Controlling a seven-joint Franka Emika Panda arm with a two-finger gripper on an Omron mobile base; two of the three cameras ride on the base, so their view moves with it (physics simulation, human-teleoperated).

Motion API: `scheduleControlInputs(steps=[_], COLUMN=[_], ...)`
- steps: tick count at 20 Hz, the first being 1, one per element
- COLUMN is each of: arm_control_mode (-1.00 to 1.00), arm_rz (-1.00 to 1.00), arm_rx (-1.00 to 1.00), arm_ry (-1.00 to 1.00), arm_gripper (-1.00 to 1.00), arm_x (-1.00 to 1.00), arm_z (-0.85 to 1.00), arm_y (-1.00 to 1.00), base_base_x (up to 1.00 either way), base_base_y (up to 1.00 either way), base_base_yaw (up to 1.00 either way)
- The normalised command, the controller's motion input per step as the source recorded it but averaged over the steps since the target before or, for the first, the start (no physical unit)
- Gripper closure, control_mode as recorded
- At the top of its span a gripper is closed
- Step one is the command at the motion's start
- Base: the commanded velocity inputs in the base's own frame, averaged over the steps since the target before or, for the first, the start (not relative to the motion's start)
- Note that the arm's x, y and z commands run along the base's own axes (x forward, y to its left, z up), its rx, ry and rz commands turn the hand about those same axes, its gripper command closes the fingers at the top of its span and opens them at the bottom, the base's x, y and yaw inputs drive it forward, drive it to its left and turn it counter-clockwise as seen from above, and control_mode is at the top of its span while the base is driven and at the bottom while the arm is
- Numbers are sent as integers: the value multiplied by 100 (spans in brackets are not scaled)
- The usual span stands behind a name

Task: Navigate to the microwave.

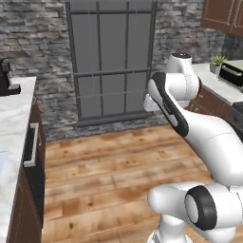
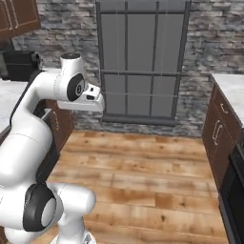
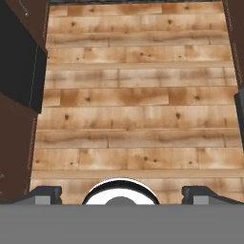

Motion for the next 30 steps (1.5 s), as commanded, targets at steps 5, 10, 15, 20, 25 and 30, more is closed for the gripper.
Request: scheduleControlInputs(steps=[5, 10, 15, 20, 25, 30], arm_control_mode=[100, 100, 100, 100, 100, 100], arm_rz=[0, 0, 0, 0, 0, 0], arm_rx=[0, 0, 0, 0, 0, 0], arm_ry=[0, 0, 0, 0, 0, 0], arm_gripper=[-100, -100, -100, -100, -100, -100], arm_x=[0, 0, 0, 0, 0, 0], arm_z=[0, 0, 0, 0, 0, 0], arm_y=[0, 0, 0, 0, 0, 0], base_base_x=[88, 24, 12, 4, 1, 0], base_base_y=[-20, -59, -53, -51, -40, -38], base_base_yaw=[-14, -65, -75, -71, -61, -54])
